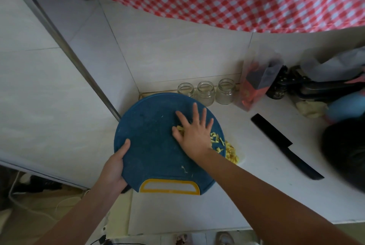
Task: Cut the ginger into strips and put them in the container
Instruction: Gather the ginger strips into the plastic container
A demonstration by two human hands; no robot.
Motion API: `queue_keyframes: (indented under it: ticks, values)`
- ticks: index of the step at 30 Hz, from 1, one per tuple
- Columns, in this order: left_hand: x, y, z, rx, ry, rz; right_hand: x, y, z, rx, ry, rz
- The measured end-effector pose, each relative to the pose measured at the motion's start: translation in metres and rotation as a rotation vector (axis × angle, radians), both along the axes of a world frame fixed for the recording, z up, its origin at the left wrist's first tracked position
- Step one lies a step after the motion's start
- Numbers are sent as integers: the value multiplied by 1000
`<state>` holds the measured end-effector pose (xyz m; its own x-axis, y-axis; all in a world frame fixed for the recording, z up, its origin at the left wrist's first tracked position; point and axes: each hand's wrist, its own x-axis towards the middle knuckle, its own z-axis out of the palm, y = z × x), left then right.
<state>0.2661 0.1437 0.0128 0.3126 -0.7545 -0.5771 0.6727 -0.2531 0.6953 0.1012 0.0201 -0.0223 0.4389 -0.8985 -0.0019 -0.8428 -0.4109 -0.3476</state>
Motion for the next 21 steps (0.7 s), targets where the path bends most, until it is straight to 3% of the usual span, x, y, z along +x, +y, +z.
queue_keyframes:
  ticks: [3, 8, 14, 21]
  values:
    - [1, 0, 0, -22, 0, -17, -8, 2, -5, 53, -119, -66]
    - [-1, -3, 0, -37, 7, -16, -7, 15, -12, -113, -297, -26]
    - [0, -8, 5, -60, -36, -45, -6, 16, -23, -340, -244, -38]
    - [13, -6, 10, -49, -84, -46, -46, 8, -40, -284, -108, -188]
